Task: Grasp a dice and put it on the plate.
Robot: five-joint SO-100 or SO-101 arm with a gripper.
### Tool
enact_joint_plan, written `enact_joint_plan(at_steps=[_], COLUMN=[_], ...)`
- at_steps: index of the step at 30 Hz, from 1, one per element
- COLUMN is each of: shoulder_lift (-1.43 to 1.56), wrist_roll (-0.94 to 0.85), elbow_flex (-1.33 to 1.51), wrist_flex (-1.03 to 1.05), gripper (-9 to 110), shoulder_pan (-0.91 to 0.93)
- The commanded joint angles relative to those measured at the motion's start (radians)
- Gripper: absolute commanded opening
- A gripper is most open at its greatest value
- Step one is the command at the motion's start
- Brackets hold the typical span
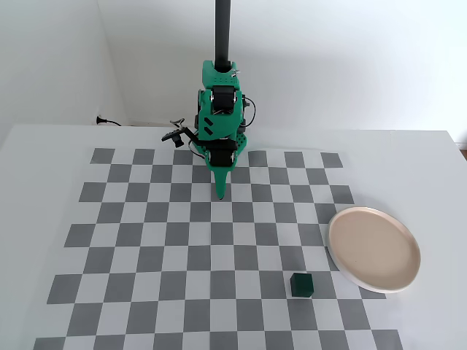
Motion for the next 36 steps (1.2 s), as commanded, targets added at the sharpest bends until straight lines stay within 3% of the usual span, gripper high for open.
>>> enact_joint_plan(at_steps=[1, 24, 30, 36], shoulder_lift=[0.009, 0.009, 0.009, 0.009], wrist_roll=[-0.008, -0.020, 0.006, -0.081], elbow_flex=[-0.011, -0.011, 0.009, 0.003], wrist_flex=[-0.014, -0.015, -0.104, -0.164], gripper=[-4, -4, -4, -4], shoulder_pan=[-0.002, -0.031, -0.032, 0.005])
